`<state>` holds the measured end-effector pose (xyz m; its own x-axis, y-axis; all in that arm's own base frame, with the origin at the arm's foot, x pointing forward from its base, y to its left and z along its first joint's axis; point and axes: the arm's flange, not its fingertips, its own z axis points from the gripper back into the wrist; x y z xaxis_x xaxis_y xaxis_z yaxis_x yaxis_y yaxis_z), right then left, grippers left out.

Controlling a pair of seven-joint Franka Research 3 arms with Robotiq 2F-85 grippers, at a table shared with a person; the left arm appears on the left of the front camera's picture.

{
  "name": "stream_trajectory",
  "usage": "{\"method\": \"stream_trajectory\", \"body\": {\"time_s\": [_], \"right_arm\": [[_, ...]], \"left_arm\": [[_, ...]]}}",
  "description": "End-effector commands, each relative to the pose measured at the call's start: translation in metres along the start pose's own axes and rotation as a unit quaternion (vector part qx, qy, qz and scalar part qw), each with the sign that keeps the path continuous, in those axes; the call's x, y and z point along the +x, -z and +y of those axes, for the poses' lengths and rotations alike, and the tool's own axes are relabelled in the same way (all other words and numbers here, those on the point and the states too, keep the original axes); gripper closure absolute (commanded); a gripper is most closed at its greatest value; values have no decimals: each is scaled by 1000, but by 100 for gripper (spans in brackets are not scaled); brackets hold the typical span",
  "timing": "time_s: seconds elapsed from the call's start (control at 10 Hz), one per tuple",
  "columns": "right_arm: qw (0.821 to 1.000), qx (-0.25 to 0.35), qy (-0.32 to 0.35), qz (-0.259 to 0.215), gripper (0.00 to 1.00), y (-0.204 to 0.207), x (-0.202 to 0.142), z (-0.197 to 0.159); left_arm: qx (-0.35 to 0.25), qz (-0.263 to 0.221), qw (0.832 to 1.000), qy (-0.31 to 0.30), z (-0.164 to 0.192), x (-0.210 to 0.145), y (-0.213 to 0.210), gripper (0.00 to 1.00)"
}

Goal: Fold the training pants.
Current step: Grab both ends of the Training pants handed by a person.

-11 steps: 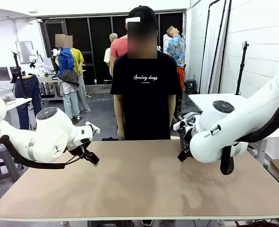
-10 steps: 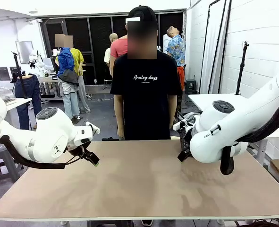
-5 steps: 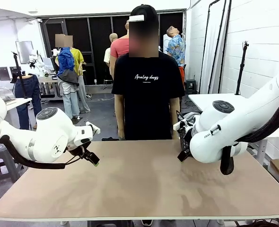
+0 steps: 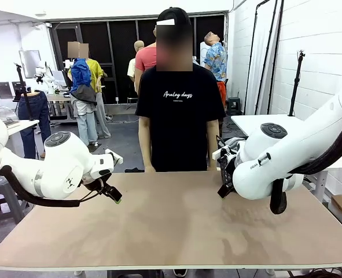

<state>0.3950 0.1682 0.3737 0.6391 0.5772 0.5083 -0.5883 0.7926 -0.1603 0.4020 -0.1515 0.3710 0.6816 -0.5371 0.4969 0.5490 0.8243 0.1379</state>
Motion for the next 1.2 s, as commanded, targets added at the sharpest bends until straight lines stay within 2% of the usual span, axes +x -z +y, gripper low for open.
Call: {"method": "stream_trajectory", "body": {"time_s": [0.0,0.5,0.6,0.8,1.1], "right_arm": [[1000,0,0,0,0,0,0,0],[1000,0,0,0,0,0,0,0],[1000,15,3,3,0,-6,2,1],[999,46,15,4,0,-38,3,-1],[998,49,12,-29,0,-90,5,0]], "left_arm": [[0,0,1000,-1,1,0,0,0],[0,0,1000,0,0,0,0,0],[-13,-9,1000,-5,-2,0,-10,0],[-3,-22,1000,-4,-12,4,-43,0],[3,-37,999,6,-22,8,-94,0]]}}
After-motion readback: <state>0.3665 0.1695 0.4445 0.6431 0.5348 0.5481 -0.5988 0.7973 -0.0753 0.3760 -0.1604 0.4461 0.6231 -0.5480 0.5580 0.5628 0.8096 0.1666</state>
